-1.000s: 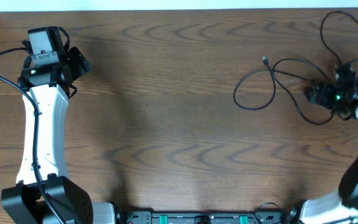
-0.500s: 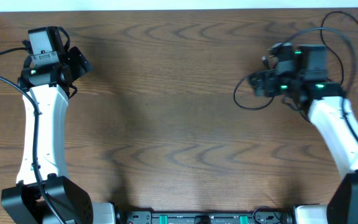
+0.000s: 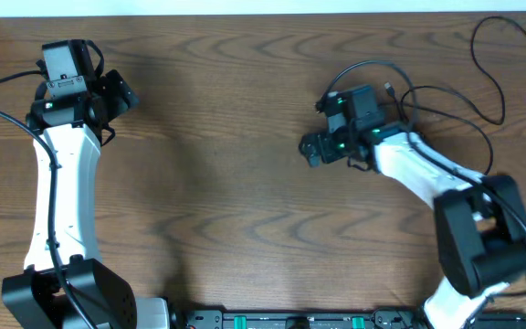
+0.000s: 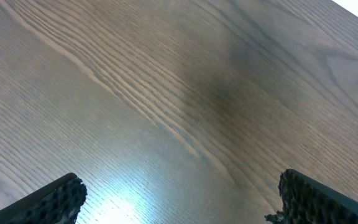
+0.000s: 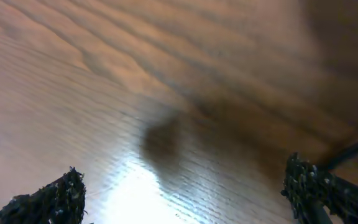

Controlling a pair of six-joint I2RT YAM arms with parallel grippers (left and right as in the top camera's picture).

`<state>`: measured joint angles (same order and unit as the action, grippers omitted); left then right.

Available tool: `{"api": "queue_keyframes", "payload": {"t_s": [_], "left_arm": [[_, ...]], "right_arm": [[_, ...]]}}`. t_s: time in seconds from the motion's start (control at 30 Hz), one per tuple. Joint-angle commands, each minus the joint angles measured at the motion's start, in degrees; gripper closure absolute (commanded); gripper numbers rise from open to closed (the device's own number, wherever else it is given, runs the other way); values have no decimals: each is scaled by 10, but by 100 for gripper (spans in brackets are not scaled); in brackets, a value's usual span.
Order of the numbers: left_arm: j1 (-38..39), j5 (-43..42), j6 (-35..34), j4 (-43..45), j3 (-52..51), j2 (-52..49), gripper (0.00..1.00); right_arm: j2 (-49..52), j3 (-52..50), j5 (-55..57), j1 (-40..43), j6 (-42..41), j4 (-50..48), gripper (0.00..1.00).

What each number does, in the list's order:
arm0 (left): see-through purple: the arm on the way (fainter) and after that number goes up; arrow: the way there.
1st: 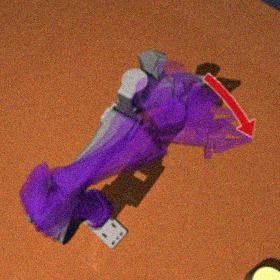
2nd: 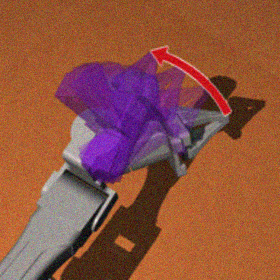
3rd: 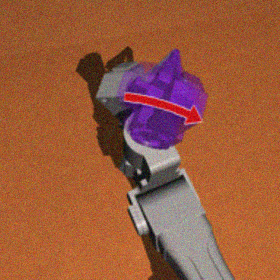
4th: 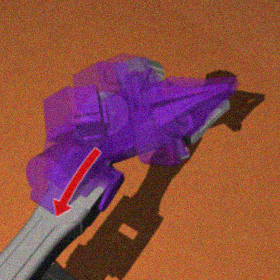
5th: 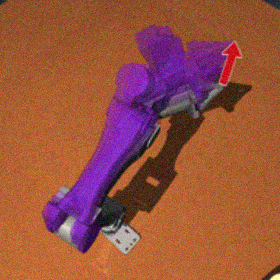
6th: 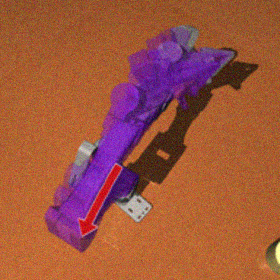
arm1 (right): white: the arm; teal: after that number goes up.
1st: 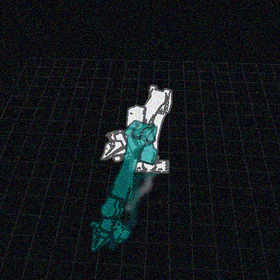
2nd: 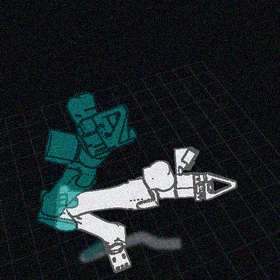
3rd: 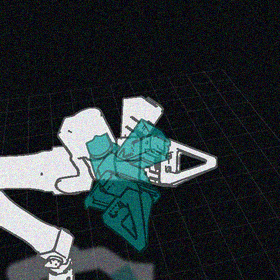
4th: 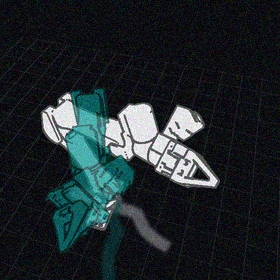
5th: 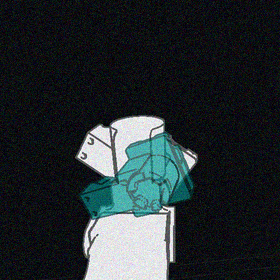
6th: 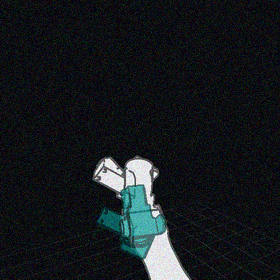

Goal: Untangle cables
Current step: 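Release the cable and move the right gripper back toward center, then grasp the black cable with the right gripper and drag it to the right edge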

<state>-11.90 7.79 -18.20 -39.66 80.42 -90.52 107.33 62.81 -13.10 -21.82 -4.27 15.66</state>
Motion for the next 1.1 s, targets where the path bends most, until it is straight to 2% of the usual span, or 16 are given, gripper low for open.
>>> {"api": "queue_keyframes", "payload": {"t_s": [0.0,0.1,0.3,0.43,1.07], "left_arm": [[0,-1,-1,-2,4,-5,0],[0,-1,-1,-2,4,-5,0],[0,-1,-1,-2,4,-5,0],[0,-1,-1,-2,4,-5,0],[0,-1,-1,-2,4,-5,0]], "right_arm": [[22,2,58,-5,-37,1,1],[26,2,90,-4,-40,7,1],[26,2,257,4,-40,10,1],[27,2,309,26,-40,11,1],[80,2,282,322,-44,52,1]]}}
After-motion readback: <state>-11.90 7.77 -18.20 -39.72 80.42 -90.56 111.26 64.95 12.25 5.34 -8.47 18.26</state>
